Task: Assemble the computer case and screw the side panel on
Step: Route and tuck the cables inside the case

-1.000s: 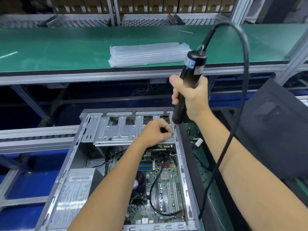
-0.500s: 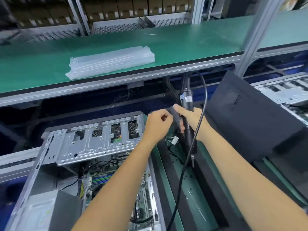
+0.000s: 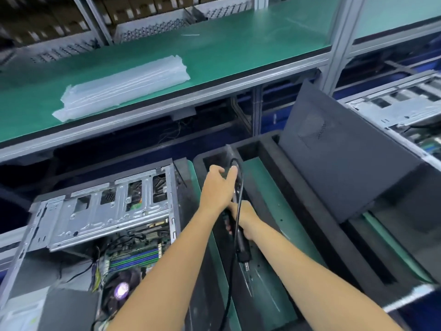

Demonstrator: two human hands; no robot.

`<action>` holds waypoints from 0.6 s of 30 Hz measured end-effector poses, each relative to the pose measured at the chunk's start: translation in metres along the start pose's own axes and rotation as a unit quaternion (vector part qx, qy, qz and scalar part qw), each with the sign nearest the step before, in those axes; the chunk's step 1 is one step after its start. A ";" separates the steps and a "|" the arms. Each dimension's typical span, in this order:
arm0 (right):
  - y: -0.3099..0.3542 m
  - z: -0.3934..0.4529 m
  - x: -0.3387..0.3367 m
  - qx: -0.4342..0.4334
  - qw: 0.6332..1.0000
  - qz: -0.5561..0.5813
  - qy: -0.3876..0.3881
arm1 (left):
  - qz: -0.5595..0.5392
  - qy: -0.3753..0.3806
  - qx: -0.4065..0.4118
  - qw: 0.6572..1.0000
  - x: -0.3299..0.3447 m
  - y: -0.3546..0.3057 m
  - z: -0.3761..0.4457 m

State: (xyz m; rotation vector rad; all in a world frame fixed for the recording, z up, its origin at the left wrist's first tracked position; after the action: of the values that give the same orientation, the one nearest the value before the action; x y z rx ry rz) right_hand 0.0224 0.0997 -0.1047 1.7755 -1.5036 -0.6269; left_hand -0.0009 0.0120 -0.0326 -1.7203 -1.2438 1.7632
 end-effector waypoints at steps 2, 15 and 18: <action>0.002 -0.001 0.015 0.010 0.999 -0.015 0.028 | -0.021 -0.013 0.013 1.000 -0.003 -0.002 0.003; -0.020 0.008 0.050 -0.055 0.964 -0.261 -0.022 | 0.244 -0.036 0.040 0.968 -0.021 0.014 0.004; -0.007 -0.002 0.054 -0.049 0.960 -0.274 -0.010 | 0.319 -0.015 0.016 0.947 -0.018 0.021 0.001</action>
State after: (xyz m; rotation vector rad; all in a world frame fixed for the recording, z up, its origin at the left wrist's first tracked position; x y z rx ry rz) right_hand 0.0391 0.0478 -0.1043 2.1208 -0.9602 -0.9703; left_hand 0.0075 -0.0132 -0.0386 -2.2509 -0.6875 2.1322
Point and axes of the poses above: each hand's wrist, its own z-axis towards the middle knuckle, its own x-axis out of the palm, y = z × x, the point moved 4 cm from there along z, towards the middle knuckle, and after that the axes turned 1 degree about -x, right-handed, at the moved point
